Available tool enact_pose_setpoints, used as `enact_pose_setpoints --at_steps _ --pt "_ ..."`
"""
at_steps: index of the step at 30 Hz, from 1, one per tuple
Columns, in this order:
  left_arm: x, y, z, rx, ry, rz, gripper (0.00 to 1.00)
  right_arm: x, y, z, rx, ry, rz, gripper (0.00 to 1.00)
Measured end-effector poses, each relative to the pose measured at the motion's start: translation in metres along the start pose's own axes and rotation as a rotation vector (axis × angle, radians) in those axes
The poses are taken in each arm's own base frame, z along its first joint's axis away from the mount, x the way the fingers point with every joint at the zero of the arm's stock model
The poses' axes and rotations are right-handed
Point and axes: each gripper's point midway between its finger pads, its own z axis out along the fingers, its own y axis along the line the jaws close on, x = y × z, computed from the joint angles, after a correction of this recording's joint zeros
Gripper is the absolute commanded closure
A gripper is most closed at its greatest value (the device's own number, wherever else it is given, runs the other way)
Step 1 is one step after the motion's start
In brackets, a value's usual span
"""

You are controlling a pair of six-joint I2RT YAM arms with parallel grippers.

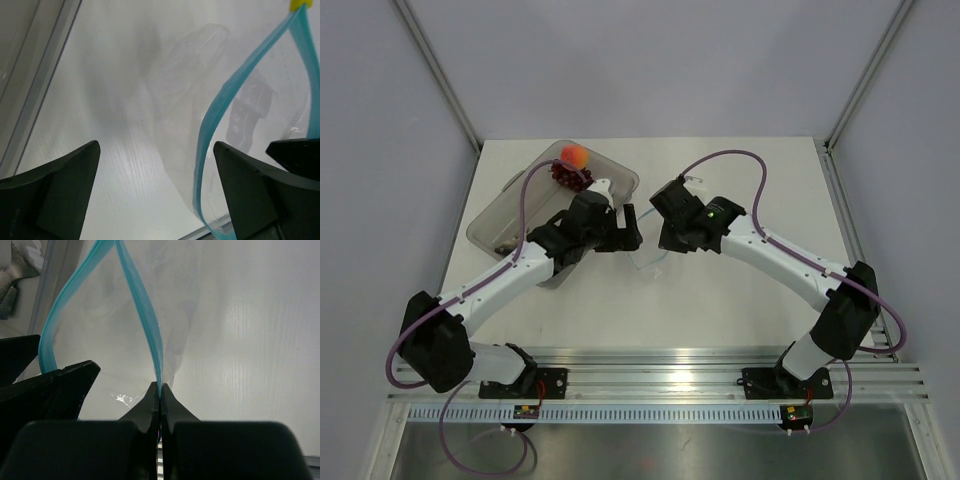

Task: Place the food in the zip-top bag and seal the zipper
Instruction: Open the zipper of the food storage bag.

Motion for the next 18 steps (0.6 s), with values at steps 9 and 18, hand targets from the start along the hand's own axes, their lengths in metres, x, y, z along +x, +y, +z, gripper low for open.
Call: enact_pose_setpoints --at_steps 9,18 --pt "-0.034 0.045 -0.031 -0.152 -0.071 -0.036 0.01 -0.013 0.004 -0.006 0.018 -0.026 -0.016 1.00" --pt "-0.054 0.108 -0.062 -0.328 -0.112 -0.217 0.01 -0.011 0.021 0.003 -0.035 -0.022 -0.033 1.00"
